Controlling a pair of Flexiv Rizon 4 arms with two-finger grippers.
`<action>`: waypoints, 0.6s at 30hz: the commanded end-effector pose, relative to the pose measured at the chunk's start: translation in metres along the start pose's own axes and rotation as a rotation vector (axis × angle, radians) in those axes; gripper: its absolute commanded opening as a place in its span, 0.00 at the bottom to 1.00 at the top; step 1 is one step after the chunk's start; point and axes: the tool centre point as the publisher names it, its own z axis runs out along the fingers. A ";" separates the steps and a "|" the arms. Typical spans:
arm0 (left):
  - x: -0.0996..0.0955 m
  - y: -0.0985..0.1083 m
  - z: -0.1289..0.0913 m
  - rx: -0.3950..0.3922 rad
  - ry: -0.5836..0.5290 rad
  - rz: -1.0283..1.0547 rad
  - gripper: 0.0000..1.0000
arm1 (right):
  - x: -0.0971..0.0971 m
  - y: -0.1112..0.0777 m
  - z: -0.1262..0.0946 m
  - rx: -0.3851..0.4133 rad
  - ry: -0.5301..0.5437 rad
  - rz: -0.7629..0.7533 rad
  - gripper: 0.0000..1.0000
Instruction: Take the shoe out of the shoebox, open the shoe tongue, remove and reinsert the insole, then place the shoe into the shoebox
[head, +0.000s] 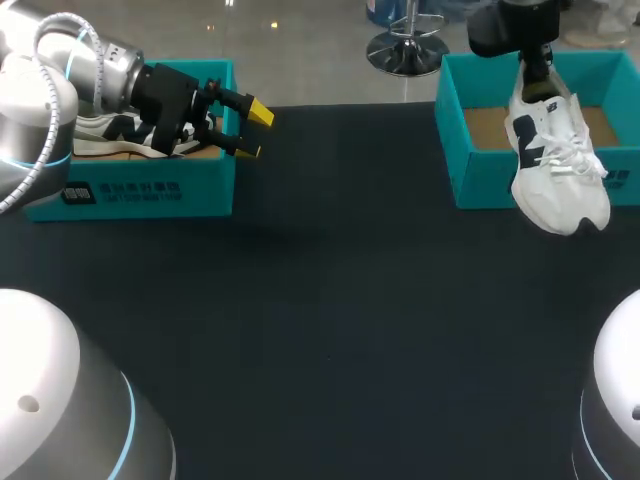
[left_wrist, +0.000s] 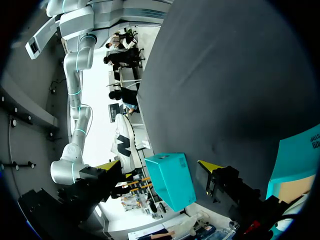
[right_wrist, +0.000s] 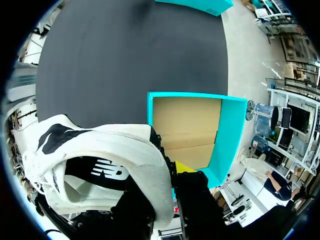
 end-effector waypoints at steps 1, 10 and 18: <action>0.000 0.000 0.000 0.001 0.002 0.001 1.00 | -0.010 -0.020 0.011 -0.034 -0.003 0.045 0.00; 0.000 0.000 0.000 0.001 0.002 0.001 1.00 | -0.010 -0.020 0.011 -0.034 -0.003 0.045 0.00; 0.000 0.000 0.000 0.001 0.002 0.001 1.00 | -0.010 -0.020 0.011 -0.034 -0.003 0.045 0.00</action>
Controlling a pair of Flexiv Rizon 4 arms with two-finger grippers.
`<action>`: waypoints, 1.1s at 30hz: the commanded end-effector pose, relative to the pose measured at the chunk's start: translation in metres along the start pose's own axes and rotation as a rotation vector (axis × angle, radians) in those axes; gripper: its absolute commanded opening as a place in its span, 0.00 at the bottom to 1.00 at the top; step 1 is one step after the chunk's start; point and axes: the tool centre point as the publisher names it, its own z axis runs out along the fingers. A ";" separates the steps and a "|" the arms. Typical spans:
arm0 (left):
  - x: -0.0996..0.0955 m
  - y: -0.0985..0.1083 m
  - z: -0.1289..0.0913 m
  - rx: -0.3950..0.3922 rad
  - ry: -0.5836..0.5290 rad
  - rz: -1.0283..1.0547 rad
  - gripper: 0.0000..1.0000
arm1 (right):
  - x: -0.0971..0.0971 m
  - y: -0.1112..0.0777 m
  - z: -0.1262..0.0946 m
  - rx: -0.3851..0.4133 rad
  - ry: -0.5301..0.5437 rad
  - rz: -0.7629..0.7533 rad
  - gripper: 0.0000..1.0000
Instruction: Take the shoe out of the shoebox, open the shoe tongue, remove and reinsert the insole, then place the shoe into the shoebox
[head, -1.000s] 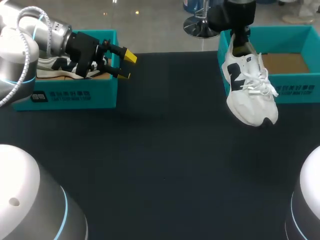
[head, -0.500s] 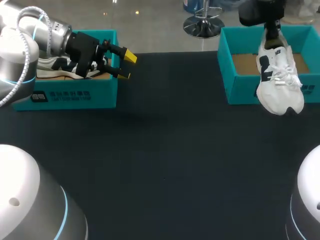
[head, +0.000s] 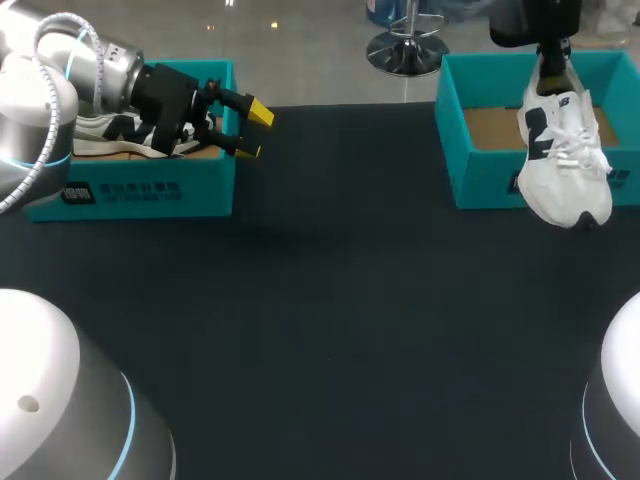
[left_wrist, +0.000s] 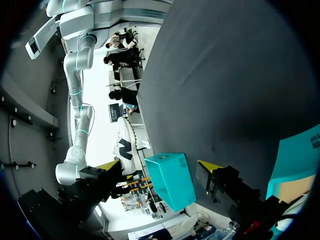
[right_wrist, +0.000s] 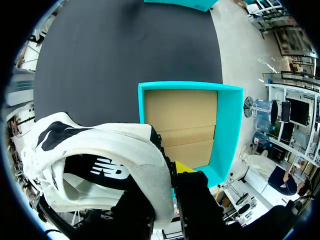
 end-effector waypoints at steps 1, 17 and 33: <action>0.000 0.000 0.000 0.001 0.002 0.001 1.00 | -0.001 -0.007 0.002 -0.025 0.009 0.032 0.00; 0.000 0.000 0.000 0.001 0.002 0.001 1.00 | -0.032 -0.118 0.054 0.052 0.123 0.187 0.00; 0.000 0.000 0.000 0.001 0.002 0.001 1.00 | -0.032 -0.145 0.075 0.091 0.183 0.690 0.00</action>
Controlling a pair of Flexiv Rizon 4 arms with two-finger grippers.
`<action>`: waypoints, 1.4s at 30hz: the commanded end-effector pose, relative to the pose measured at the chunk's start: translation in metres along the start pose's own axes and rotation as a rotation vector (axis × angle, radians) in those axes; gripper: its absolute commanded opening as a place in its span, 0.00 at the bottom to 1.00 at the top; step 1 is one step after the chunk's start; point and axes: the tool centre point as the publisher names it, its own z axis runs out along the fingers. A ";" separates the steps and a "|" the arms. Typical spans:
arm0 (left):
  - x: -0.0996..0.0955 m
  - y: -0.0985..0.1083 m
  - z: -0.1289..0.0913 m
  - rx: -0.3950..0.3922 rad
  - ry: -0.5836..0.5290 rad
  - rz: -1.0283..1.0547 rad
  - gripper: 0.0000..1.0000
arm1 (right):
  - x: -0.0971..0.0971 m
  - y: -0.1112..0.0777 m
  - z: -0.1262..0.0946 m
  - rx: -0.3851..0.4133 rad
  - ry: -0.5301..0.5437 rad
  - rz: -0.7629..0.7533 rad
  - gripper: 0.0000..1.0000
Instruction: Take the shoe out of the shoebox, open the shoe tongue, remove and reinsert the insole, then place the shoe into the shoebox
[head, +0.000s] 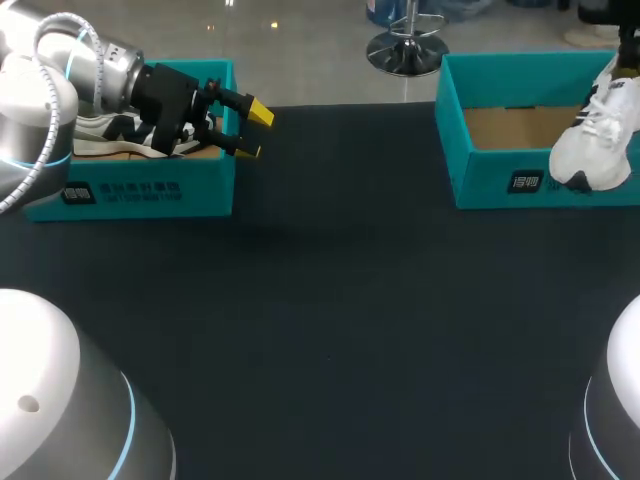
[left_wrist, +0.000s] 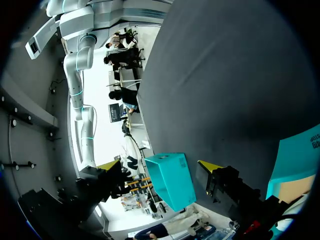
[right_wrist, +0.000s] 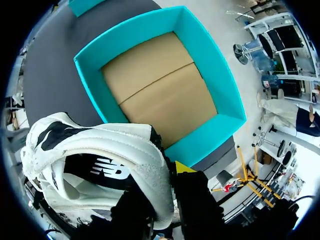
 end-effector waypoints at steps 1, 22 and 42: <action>0.000 0.000 0.000 0.001 0.002 0.001 1.00 | -0.001 -0.006 0.004 0.009 0.033 0.230 0.00; 0.000 0.000 0.000 0.001 0.002 0.001 1.00 | 0.008 -0.029 0.000 -0.035 0.069 1.174 0.00; 0.000 0.000 0.000 0.001 0.002 0.001 1.00 | 0.009 -0.026 0.004 -0.016 0.071 1.256 0.00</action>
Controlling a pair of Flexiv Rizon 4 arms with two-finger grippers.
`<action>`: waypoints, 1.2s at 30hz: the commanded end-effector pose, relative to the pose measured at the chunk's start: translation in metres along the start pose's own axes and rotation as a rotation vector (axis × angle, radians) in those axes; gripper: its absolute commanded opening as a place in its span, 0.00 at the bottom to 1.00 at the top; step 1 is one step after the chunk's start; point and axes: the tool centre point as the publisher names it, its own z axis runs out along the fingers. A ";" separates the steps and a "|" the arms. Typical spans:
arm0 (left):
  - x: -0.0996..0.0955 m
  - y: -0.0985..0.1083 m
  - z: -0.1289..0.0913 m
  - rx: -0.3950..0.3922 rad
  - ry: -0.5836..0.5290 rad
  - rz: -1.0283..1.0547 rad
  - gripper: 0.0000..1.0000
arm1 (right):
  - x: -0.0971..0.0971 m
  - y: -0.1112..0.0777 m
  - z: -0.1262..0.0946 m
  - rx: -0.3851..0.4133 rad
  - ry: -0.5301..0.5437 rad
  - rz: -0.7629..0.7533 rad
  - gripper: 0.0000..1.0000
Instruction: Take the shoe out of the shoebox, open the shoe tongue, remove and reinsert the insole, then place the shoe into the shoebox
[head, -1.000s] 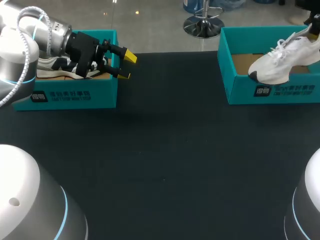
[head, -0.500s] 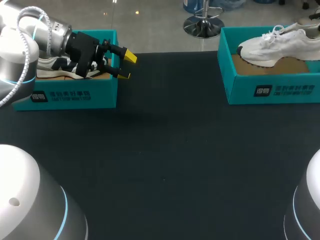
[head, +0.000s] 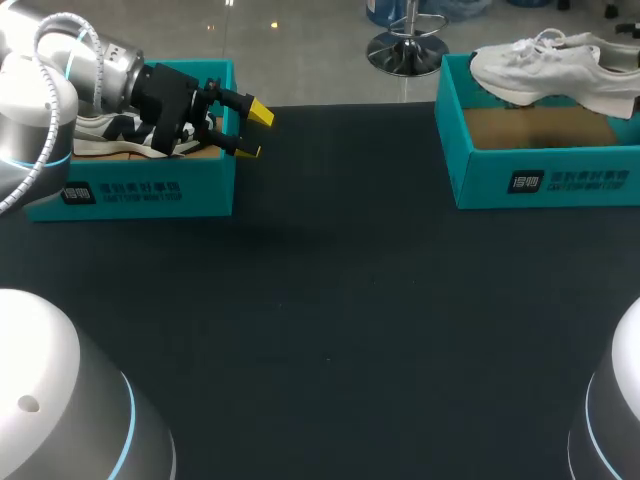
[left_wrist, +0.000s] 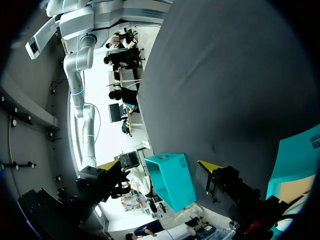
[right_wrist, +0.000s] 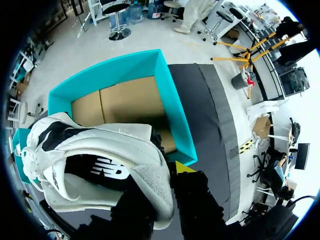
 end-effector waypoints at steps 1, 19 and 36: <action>0.000 0.000 0.000 0.001 0.002 0.001 1.00 | 0.000 0.001 -0.001 0.000 0.019 -0.004 0.00; 0.000 0.000 0.000 0.001 0.002 0.001 1.00 | -0.033 0.013 0.023 -0.073 -0.060 -0.121 0.00; 0.000 0.000 0.000 0.001 0.002 0.001 1.00 | -0.030 0.024 0.059 -0.075 -0.045 -0.161 0.00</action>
